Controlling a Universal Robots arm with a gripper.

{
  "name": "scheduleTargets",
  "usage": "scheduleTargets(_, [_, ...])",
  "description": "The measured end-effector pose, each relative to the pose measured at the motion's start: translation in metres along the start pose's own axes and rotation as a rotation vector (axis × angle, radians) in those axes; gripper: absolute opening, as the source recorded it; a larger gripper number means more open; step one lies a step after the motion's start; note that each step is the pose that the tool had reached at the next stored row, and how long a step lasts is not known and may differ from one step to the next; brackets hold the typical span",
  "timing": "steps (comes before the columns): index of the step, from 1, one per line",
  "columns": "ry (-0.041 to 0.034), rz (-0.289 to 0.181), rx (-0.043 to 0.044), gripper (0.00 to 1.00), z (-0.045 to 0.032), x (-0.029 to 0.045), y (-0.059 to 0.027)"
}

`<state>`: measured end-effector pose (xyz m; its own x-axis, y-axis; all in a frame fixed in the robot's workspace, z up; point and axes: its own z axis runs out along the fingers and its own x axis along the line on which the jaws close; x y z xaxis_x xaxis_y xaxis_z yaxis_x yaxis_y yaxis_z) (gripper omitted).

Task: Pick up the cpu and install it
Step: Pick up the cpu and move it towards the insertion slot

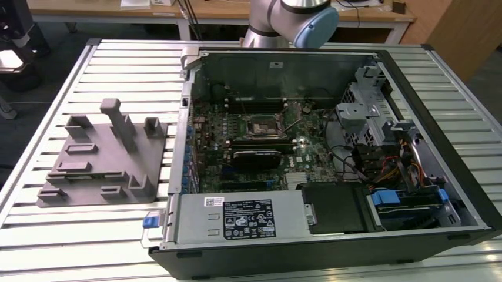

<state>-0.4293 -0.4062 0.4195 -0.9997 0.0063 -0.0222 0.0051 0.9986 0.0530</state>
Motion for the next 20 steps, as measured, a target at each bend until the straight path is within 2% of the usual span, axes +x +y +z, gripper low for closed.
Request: scheduleTargets(20, [0.0000, 0.000, 0.0000, 0.53, 0.0005, -0.0210, 0.0001])
